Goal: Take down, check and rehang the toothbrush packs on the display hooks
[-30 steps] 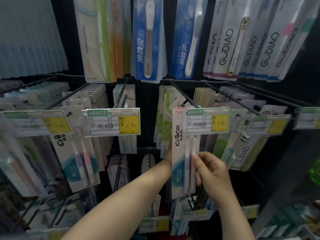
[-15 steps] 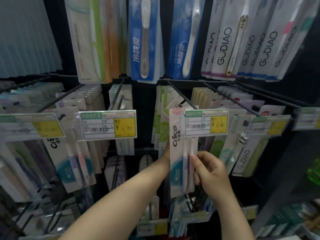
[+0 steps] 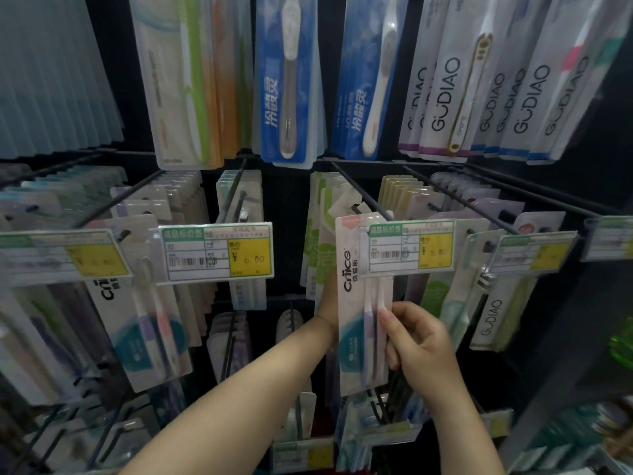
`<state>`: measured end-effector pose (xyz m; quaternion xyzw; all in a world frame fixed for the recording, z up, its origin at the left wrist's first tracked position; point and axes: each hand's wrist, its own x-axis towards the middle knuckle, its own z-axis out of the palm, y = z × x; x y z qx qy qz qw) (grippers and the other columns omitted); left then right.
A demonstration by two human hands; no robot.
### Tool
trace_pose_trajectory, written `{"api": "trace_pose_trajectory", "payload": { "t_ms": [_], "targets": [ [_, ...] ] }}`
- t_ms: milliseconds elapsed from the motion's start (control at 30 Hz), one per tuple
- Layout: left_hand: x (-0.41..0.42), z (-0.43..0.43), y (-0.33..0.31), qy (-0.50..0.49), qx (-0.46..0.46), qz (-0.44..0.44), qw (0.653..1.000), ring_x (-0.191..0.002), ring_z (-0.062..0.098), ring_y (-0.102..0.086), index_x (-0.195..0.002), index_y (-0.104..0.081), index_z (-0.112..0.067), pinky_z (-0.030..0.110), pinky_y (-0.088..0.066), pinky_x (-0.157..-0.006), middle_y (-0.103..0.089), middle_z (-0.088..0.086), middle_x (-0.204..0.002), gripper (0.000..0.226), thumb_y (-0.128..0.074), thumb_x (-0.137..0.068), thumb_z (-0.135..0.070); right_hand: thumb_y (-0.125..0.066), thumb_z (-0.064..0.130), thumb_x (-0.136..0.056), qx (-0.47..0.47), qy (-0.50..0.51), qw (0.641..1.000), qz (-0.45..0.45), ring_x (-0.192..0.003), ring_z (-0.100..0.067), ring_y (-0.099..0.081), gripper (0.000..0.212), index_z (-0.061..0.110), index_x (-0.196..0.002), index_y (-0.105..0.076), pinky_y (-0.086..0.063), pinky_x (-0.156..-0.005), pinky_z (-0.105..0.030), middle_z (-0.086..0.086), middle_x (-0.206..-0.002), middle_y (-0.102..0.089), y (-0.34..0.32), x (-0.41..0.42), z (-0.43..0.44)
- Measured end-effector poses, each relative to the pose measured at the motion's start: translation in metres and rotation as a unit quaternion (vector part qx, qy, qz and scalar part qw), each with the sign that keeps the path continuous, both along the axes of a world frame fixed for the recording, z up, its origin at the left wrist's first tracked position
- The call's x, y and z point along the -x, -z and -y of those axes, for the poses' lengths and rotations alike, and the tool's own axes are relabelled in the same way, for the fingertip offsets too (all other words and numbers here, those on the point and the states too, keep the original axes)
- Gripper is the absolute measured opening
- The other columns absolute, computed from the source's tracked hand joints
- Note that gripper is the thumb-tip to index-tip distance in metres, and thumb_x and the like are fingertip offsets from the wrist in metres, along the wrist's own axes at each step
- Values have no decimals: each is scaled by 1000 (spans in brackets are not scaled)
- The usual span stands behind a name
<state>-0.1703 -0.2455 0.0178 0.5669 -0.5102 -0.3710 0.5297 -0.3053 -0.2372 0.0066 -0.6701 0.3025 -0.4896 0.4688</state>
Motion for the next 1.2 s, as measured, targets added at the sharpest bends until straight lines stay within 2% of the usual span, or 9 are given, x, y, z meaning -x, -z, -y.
{"api": "trace_pose_trajectory", "payload": {
  "t_ms": [67,133,200,267,433,667,833,1000,1200],
  "targets": [
    [-2,2,0,-22,36,-48,998,-67,-3,-51,-74,-42,-23,14,-45,-64,-48,-7,-78,32,-34,-103,-10,-57,13,-93,-2,3,1000,-3,-47,-1,-53,15,8,-83,-66,-41,-48,-15,10,-53,-59,0,1,-1],
    [-8,-3,5,-41,113,-45,992,-65,-10,-57,-79,-50,-22,18,-47,-68,-57,-7,-77,16,-54,-94,-18,-57,14,-93,-3,5,1000,-7,-48,-1,-54,15,8,-84,-66,-41,-49,-15,10,-55,-60,0,1,-2],
    [-17,-4,17,-46,169,-13,984,-85,-2,-64,-97,-58,-27,26,-52,-79,-68,-11,-88,13,-63,-86,-28,-57,14,-94,-1,8,1000,-10,-49,-1,-54,15,8,-84,-66,-41,-49,-15,11,-55,-60,-1,1,-4],
    [-22,-7,25,-47,183,-3,982,-102,7,-64,-111,-58,-33,33,-53,-88,-69,-16,-104,23,-60,-93,-17,-57,14,-94,-5,12,1000,-10,-47,-2,-53,15,7,-83,-66,-41,-47,-15,12,-53,-59,-2,1,-5],
    [-30,-14,22,-38,190,-2,981,-114,8,-60,-122,-56,-25,34,-50,-99,-66,-8,-119,27,-47,-100,-13,-56,13,-94,-8,18,1000,-6,-46,0,-53,16,8,-82,-66,-41,-47,-14,12,-52,-59,-2,1,-8],
    [-33,-13,16,-16,195,18,980,-115,9,-60,-121,-54,-31,33,-49,-99,-64,-7,-121,31,-46,-101,-9,-55,13,-94,-7,17,1000,-2,-44,-2,-51,17,6,-82,-65,-40,-45,-14,10,-50,-57,-3,0,-11],
    [-46,-16,8,-3,186,57,981,-107,-2,-61,-111,-55,-35,21,-49,-92,-65,-20,-109,30,-44,-100,-9,-54,14,-94,-3,13,1000,1,-46,-2,-53,17,7,-82,-65,-39,-47,-13,12,-50,-57,-3,1,-10],
    [-64,-18,0,35,164,116,979,-114,8,-60,-122,-57,-17,30,-47,-99,-66,-2,-119,30,-45,-95,-24,-54,12,-95,0,14,1000,-5,-45,1,-52,17,8,-83,-66,-37,-45,-10,13,-51,-58,-2,1,-9],
    [-67,-18,-1,49,155,39,986,-103,12,-64,-106,-60,-25,33,-50,-92,-69,-5,-107,17,-48,-95,-20,-56,12,-94,13,28,999,-15,-47,1,-52,16,8,-82,-66,-38,-46,-11,12,-55,-59,-1,3,-8]
  ]
}}
